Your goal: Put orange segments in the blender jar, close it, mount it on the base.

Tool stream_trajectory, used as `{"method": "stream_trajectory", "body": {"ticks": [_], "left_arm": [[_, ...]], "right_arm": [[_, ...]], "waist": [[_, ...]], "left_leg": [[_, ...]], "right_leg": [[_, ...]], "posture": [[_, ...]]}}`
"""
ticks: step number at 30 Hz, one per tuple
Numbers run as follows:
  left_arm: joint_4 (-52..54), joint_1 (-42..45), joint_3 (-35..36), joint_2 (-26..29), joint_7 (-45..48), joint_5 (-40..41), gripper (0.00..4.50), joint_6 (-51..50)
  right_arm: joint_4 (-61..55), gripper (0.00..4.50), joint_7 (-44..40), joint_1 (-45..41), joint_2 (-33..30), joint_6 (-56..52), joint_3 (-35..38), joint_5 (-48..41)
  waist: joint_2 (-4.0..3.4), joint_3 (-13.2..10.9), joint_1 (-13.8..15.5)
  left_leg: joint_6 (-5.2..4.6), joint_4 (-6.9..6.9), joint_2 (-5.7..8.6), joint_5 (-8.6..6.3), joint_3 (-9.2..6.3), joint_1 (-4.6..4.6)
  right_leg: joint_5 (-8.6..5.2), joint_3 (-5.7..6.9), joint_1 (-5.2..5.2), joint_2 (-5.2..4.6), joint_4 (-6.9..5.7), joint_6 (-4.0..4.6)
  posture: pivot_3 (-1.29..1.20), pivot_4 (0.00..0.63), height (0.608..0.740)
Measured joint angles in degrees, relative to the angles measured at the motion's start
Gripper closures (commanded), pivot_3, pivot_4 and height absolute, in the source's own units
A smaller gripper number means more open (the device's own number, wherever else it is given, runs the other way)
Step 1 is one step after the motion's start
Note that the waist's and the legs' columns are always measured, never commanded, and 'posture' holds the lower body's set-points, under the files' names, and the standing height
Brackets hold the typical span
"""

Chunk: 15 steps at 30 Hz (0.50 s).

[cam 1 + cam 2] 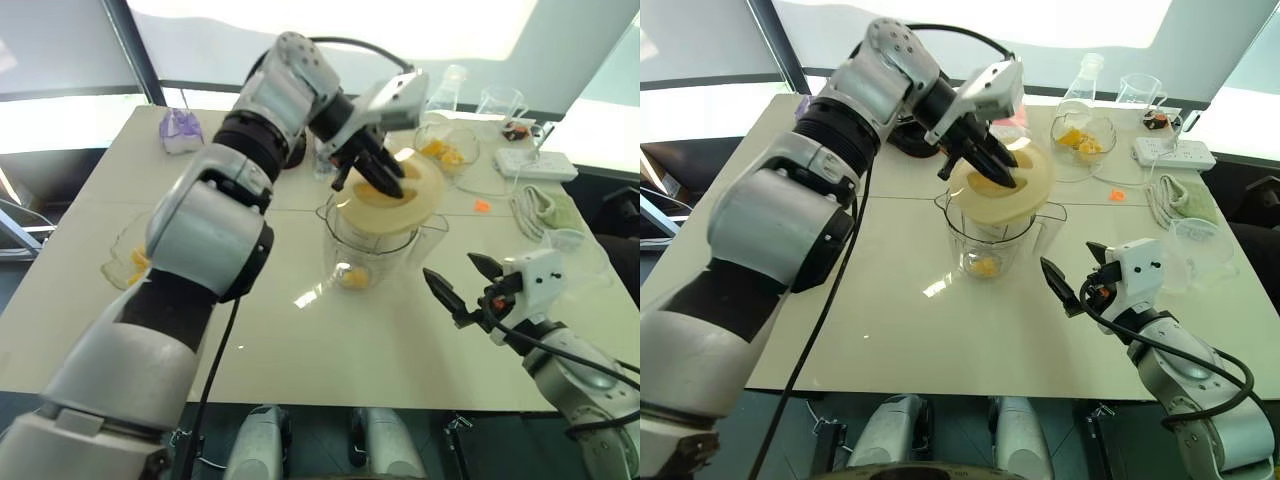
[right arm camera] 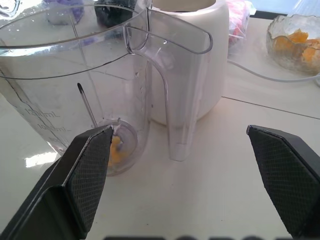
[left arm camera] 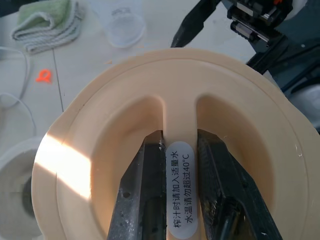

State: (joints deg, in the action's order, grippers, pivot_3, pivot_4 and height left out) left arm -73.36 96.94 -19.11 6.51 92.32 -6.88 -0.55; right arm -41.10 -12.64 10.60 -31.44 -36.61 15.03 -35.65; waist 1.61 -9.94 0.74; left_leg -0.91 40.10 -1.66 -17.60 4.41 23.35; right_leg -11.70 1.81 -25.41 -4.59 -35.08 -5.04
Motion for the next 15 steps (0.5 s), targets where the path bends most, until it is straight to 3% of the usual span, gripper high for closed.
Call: {"method": "stream_trajectory", "body": {"ticks": [15], "left_arm": [[-0.3,-2.9,-2.7,-1.1,-0.2,-6.3,4.23,5.0]], "right_arm": [[5.2,0.00,0.3,-4.4,4.5,2.7,-5.3,8.5]], "waist": [[-0.16,0.1,0.0]], "left_leg": [[0.00,0.03,0.00,0.00,-0.02,-0.14]], "right_leg": [[0.02,-0.01,0.12,0.00,-0.03,0.04]], "posture": [[0.00,0.150,0.740]]}}
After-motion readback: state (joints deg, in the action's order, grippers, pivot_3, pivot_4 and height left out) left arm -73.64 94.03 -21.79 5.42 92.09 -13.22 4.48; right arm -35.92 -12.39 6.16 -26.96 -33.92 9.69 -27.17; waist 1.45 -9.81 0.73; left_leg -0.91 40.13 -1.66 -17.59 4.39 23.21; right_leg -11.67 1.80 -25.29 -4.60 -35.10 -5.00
